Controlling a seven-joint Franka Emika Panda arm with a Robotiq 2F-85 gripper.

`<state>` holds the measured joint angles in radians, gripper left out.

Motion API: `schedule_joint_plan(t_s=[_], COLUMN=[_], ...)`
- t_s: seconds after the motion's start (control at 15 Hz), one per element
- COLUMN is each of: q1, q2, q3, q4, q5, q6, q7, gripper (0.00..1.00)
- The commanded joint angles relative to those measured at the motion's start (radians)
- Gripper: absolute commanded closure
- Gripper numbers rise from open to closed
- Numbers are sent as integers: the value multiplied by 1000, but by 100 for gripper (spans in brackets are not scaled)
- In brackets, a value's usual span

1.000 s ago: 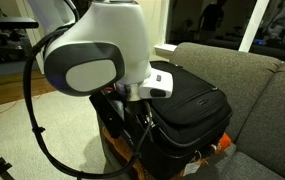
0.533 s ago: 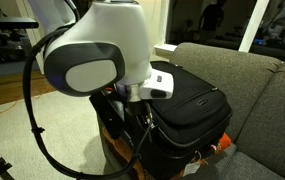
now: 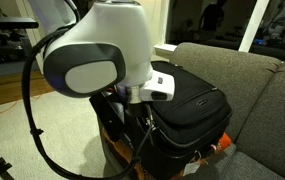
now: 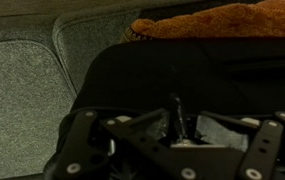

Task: Unzip the black suitcase

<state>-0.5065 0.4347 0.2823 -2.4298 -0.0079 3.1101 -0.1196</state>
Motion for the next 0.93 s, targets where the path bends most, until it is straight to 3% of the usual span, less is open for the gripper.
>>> schedule_joint_plan(t_s=[0.0,0.33,0.87], q1=[11,11,5], q2=[8,3,-19], q3=[-10,-21,-16], q4=[6,0,-26], q5=[33,37,55], q6=[-31,-34,-35], q7=[-32,-33,-50], gripper=[35,3,0])
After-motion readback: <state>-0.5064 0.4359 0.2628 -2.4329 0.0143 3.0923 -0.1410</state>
